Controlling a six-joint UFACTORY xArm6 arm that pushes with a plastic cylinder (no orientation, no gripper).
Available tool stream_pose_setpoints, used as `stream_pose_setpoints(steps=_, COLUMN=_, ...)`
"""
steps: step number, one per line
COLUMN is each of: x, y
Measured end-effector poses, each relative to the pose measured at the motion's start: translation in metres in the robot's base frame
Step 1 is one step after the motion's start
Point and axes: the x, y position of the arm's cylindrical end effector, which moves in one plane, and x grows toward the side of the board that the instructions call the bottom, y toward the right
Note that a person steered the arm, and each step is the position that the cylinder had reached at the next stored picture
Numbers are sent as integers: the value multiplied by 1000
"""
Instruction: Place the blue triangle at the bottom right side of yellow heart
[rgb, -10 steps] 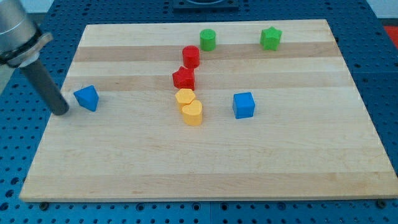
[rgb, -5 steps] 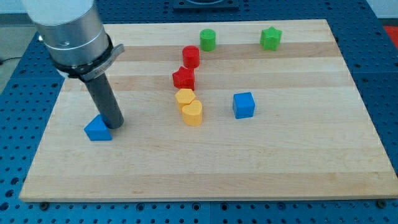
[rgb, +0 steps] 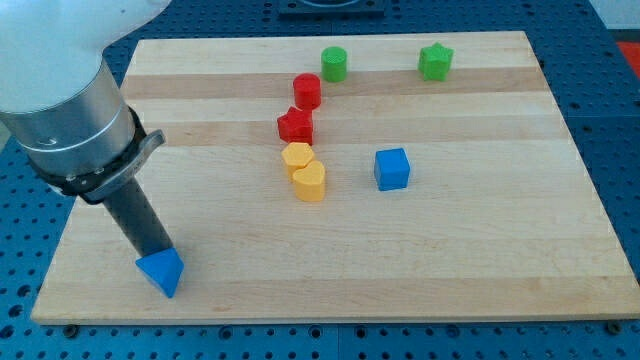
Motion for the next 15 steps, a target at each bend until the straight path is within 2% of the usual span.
stream_pose_setpoints(steps=1, x=-1, y=-67)
stream_pose_setpoints(steps=2, x=34, y=-70)
stream_pose_setpoints(steps=3, x=36, y=-38)
stream_pose_setpoints(steps=4, x=36, y=39)
stream_pose_setpoints(steps=5, x=31, y=86)
stream_pose_setpoints(steps=6, x=8, y=101)
stream_pose_setpoints(steps=7, x=2, y=64)
stream_pose_setpoints(steps=8, x=-29, y=29)
stream_pose_setpoints(steps=14, x=6, y=222)
stream_pose_setpoints(steps=15, x=-12, y=211)
